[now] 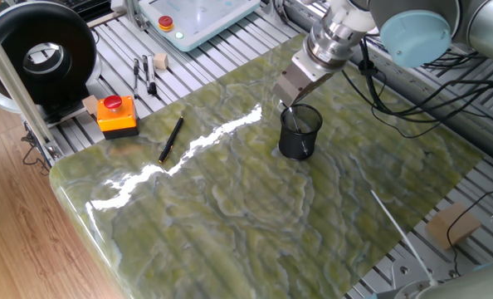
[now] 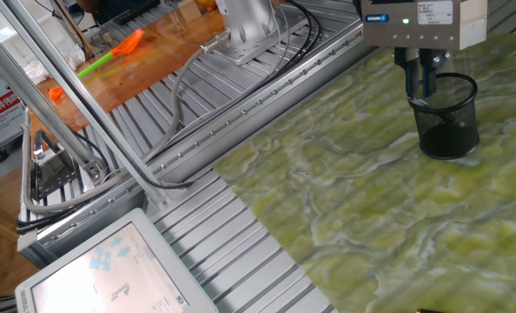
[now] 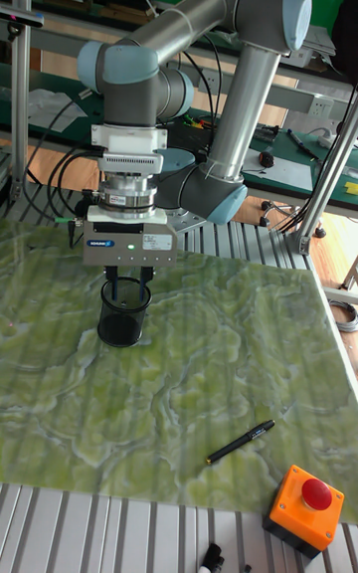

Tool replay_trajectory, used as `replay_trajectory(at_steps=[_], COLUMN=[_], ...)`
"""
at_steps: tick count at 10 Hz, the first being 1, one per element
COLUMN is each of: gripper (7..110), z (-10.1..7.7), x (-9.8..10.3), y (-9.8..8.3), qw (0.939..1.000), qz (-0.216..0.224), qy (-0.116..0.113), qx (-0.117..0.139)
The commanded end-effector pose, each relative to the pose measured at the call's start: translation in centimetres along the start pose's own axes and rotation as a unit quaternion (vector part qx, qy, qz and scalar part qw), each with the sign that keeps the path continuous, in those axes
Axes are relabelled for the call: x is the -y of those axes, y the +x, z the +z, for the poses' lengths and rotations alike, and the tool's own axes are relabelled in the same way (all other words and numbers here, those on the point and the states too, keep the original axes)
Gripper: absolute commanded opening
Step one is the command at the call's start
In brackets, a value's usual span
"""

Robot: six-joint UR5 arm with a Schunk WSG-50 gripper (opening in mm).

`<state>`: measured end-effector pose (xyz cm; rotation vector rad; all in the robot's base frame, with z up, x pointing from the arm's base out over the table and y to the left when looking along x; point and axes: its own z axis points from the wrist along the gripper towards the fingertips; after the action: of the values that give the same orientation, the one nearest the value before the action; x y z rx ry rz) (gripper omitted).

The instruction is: Put the pen into the pen holder

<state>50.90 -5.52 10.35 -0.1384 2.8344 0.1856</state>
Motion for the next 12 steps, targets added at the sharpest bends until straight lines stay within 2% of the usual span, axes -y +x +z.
replay_trajectory(at_steps=[1,2,3,5,6,7,8,9,10,11,12], gripper=[44,44,66,66,66,66,66,66,22,22,22], z=[-1.2,-1.9,-2.9,-5.0,-5.3,-5.2,-4.2,-2.8,-1.1,0.0,0.3], x=[-1.0,0.5,0.9,0.2,0.1,-0.8,-2.2,-3.9,-5.4,-5.5,-5.9], y=[0.5,1.0,0.1,-3.5,-5.4,-7.2,-8.9,-10.2,-10.9,-11.1,-10.5], qw=[0.9993,0.9973,0.9955,0.9928,0.9916,0.9916,0.9924,0.9945,0.9967,0.9962,0.9956], qz=[-0.015,-0.034,-0.033,-0.041,-0.055,-0.054,-0.043,-0.036,-0.021,-0.014,-0.011], qy=[-0.015,0.020,0.045,0.073,0.083,0.084,0.084,0.075,0.062,0.076,0.082], qx=[-0.030,-0.062,-0.077,-0.086,-0.082,-0.082,-0.078,-0.064,-0.047,-0.039,-0.043])
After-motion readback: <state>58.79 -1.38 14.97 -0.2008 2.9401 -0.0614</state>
